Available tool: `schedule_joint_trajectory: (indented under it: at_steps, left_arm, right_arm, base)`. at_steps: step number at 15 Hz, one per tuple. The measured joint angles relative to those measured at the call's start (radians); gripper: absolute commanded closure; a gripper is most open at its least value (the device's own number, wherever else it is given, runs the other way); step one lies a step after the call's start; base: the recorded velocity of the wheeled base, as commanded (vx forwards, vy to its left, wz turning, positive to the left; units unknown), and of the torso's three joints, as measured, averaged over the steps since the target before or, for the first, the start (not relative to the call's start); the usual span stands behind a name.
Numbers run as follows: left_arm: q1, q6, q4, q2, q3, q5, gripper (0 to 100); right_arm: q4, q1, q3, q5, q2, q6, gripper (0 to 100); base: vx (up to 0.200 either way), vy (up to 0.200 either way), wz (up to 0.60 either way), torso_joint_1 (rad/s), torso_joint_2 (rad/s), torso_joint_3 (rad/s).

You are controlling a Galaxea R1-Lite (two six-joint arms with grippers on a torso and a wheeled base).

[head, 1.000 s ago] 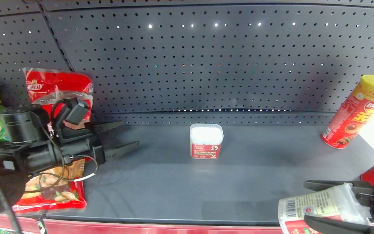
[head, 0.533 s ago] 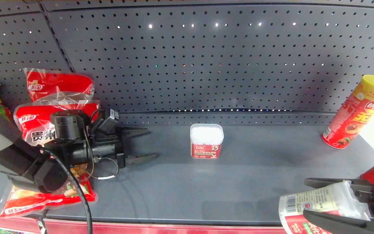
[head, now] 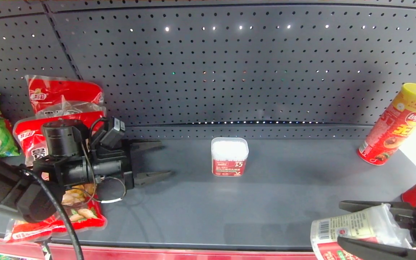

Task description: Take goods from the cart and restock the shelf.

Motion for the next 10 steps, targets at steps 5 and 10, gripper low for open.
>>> schedule_joint_trajectory:
  at_steps: [5, 10]
  left_arm:
    - [0.024, 0.026, -0.007, -0.005, 0.115, -0.06, 0]
    - [-0.01, 0.03, -0.014, 0.083, 0.028, -0.052, 0]
  right_arm:
    - [-0.001, 0.004, 0.009, 0.0, 0.004, -0.01, 100]
    - [-0.001, 0.004, 0.017, 0.0, 0.006, -0.022, 100]
  base:
    - [0.0, 0.0, 0.0, 0.0, 0.0, 0.0]
    - [0.0, 0.0, 0.0, 0.0, 0.0, 0.0]
